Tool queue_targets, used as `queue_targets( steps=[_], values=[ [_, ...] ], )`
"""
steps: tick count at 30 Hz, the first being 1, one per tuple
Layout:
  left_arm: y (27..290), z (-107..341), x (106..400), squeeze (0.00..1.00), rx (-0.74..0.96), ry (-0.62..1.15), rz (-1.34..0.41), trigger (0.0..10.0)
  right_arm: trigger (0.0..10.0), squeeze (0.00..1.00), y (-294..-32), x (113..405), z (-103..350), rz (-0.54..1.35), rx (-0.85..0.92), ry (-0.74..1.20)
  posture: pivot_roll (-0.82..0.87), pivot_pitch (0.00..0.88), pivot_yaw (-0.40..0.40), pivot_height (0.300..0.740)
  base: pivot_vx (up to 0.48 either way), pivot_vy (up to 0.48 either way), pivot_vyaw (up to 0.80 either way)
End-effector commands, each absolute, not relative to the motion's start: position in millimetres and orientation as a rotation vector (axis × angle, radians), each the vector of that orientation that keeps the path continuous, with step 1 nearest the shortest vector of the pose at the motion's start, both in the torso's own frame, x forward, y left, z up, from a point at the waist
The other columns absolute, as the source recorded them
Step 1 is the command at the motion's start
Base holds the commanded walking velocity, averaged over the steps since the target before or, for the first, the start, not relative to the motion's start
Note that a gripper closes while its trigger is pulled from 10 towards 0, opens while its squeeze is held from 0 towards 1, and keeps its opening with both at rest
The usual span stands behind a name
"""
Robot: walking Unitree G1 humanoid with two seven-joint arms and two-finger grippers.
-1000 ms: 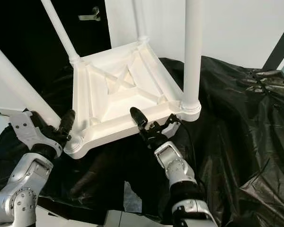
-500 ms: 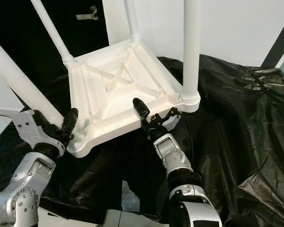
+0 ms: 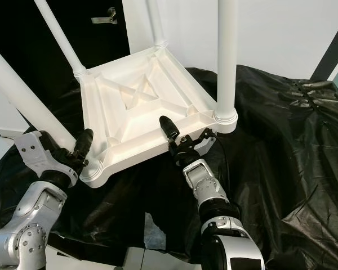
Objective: Building children table
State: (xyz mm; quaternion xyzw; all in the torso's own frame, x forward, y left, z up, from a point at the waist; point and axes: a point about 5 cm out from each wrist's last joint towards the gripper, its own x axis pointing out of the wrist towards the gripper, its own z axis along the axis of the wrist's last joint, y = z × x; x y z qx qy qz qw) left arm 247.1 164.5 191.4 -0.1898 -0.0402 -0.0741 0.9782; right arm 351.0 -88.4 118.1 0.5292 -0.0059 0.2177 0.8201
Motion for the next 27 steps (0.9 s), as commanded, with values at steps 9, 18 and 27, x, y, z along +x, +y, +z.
queue_targets(
  steps=[9,18,27],
  values=[
    [152.9,196.6,243.7,0.0,-0.457,-0.105,-0.236,0.0,0.0,0.0,-73.7,354.5,127.3,0.487,1.22,-0.022,0.22,0.0,-0.049,0.74,0.0,0.0,0.0],
    [151.8,196.6,244.6,0.0,-0.446,-0.095,-0.236,10.0,0.0,0.0,-75.2,357.3,135.7,0.5,1.319,-0.056,0.22,0.0,-0.047,0.74,0.0,0.0,0.0],
    [150.1,198.4,246.3,0.0,-0.429,-0.092,-0.246,10.0,0.0,0.0,-75.1,358.1,143.4,0.529,1.399,-0.077,0.22,0.0,-0.046,0.74,0.0,0.0,0.0]
  ],
)
